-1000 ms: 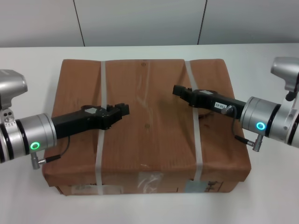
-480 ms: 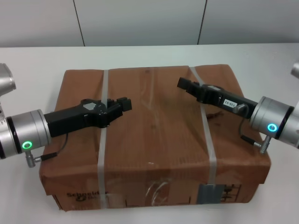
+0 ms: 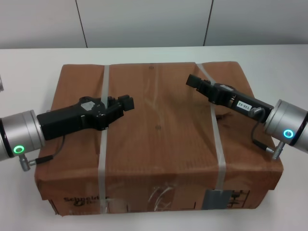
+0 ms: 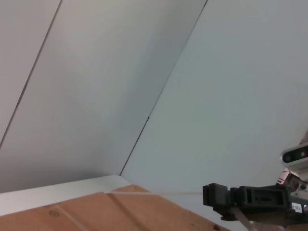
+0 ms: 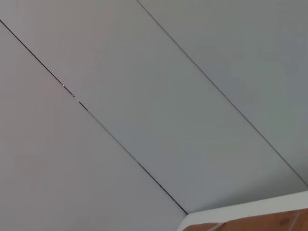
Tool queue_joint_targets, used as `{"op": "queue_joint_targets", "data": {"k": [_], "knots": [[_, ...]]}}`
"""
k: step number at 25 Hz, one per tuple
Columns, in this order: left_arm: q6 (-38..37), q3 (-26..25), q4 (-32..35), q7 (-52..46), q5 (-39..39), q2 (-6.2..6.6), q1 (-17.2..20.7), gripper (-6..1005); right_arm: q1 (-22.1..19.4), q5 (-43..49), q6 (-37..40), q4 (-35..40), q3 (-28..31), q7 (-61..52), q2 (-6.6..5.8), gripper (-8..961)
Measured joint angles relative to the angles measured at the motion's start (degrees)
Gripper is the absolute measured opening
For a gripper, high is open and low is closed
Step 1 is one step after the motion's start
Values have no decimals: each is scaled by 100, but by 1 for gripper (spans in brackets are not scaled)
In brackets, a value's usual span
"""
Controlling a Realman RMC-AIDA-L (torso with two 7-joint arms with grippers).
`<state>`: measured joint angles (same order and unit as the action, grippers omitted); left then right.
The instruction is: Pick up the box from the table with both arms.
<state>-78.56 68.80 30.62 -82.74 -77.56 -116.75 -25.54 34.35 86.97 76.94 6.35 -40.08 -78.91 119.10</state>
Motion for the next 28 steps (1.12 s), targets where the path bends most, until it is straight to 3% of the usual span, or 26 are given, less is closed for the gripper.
{"op": "queue_joint_targets", "data": {"k": [28], "knots": [[-37, -62, -16, 13, 62, -14, 26, 128, -16, -67, 32, -10, 1, 43, -1, 38]]}}
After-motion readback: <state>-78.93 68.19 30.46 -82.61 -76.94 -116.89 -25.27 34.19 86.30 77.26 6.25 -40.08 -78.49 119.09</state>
